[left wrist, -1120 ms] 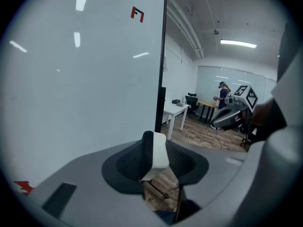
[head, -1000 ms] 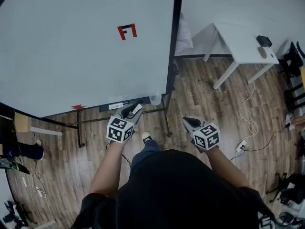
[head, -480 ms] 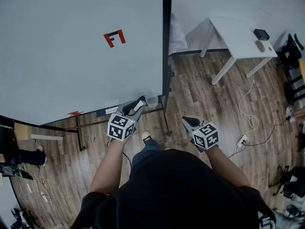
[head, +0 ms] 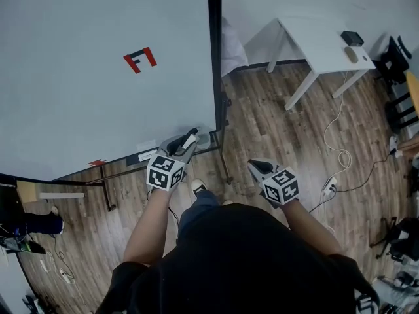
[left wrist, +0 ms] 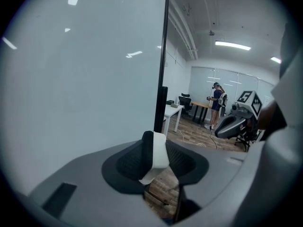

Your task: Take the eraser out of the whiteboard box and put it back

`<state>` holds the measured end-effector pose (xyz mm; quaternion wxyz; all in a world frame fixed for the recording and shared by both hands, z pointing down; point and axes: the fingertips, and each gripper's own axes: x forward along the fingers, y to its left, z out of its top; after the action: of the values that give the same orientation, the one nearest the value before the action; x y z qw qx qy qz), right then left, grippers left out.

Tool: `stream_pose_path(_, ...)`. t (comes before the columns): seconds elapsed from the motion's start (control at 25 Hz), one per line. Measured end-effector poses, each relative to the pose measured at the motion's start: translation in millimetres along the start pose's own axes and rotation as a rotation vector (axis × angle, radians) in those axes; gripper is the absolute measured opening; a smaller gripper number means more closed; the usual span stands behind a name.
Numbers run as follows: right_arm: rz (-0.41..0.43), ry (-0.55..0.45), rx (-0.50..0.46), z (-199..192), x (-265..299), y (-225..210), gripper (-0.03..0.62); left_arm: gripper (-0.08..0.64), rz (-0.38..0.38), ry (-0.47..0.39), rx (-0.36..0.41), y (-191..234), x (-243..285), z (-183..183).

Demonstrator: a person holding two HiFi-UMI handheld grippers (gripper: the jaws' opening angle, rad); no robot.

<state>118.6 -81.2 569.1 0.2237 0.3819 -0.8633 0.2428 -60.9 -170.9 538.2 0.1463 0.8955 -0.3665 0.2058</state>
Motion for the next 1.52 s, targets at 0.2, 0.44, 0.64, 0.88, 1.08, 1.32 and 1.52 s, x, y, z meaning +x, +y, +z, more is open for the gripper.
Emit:
stream_pose_path(0.2,-0.011,0.01,0.014,-1,4,-6,0.002,0.155,-0.015,-0.001,-0.008,6,12,2)
stream_pose_path(0.44,-0.018,0.02,0.027,0,12,-11,0.002,0.155,-0.046,0.005,-0.009,8,29,2)
stream_pose_path(0.64,-0.019,0.031,0.03,1,20,-14,0.002,0.155,-0.071,0.016,-0.014,10,41,-1)
stream_pose_path(0.88,-0.022,0.036,0.042,2,28,-18,0.002,0.155,-0.1,0.041,-0.021,7,55,-11)
stream_pose_path(1.08,-0.022,0.045,0.05,1,34,-20,0.002,0.155,-0.115,0.067,-0.022,7,65,-23)
stream_pose_path(1.32,-0.03,0.052,0.06,0,36,-26,0.002,0.155,-0.124,0.099,-0.036,11,80,-39)
stream_pose_path(1.52,-0.034,0.058,0.07,-4,39,-30,0.002,0.155,-0.134,0.132,-0.05,14,92,-55)
